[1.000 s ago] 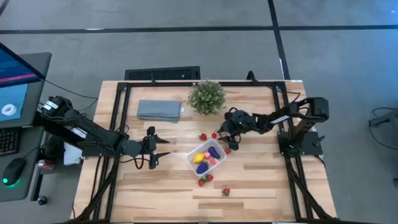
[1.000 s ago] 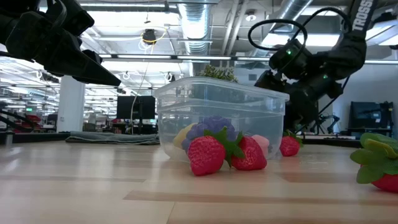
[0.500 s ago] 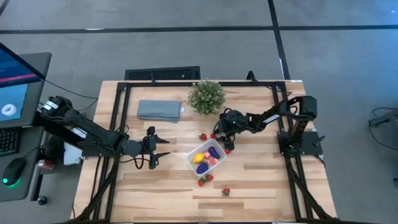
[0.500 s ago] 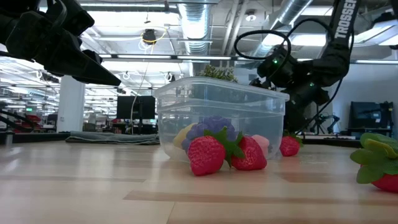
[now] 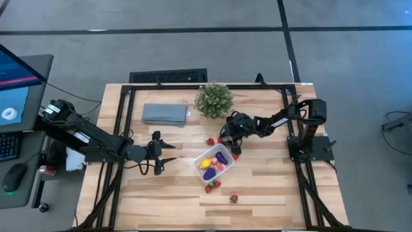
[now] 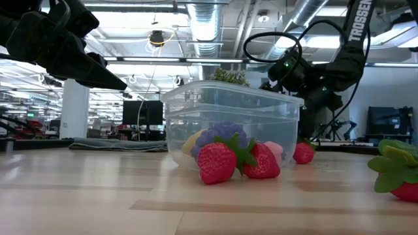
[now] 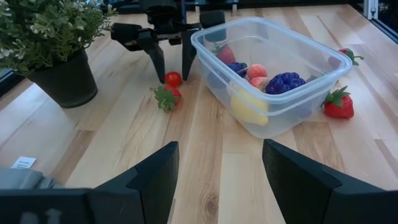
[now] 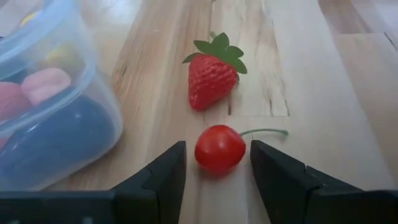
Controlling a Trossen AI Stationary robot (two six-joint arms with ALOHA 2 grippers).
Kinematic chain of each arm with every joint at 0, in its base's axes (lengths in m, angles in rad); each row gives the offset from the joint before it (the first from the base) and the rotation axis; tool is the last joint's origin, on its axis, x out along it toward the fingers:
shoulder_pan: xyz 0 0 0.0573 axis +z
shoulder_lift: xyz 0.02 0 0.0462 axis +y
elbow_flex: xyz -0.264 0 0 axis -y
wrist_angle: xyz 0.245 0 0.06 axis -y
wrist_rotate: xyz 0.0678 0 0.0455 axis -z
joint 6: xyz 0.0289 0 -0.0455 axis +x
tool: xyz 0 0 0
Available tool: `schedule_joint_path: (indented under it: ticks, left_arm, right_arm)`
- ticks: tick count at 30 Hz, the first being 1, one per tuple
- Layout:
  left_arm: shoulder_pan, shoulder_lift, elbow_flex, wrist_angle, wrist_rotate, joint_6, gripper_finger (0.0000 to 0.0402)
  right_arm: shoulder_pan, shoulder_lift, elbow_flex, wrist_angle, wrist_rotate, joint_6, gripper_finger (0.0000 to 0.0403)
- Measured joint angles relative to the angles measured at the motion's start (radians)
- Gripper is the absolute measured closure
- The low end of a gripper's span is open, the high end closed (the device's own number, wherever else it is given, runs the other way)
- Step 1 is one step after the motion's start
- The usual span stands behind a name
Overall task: Pick and placing Produce into tupperware
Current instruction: Put the cherry into the transparent
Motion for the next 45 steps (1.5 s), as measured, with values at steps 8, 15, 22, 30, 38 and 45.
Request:
schedule_joint_path:
  ticks: [8, 15, 22, 30, 38, 45]
  left_arm:
    - [0.0, 0.0, 0.0, 0.0, 0.0, 0.0, 0.0178]
    - [0.0, 0.0, 0.0, 0.0, -0.001, -0.001, 0.0178]
    - [0.0, 0.0, 0.0, 0.0, -0.002, -0.009, 0.0178]
    - [0.0, 0.0, 0.0, 0.0, -0.004, -0.01, 0.0178]
    - [0.0, 0.0, 0.0, 0.0, -0.004, -0.011, 0.0178]
    - [0.0, 0.0, 0.0, 0.0, -0.004, -0.011, 0.0178]
  right_arm:
    - [-0.006, 0.0, 0.0, 0.001, 0.0, 0.005, 0.0186]
    - [-0.006, 0.0, 0.0, 0.001, 0.003, 0.01, 0.0169]
    - [-0.006, -0.001, 0.0, 0.001, 0.009, 0.009, 0.0197]
    - [-0.006, -0.001, 0.0, 0.001, 0.011, 0.008, 0.0255]
    - [-0.006, -0.002, 0.0, 0.001, 0.012, 0.009, 0.0258]
    - [-0.006, -0.002, 0.0, -0.001, 0.026, 0.01, 0.0257]
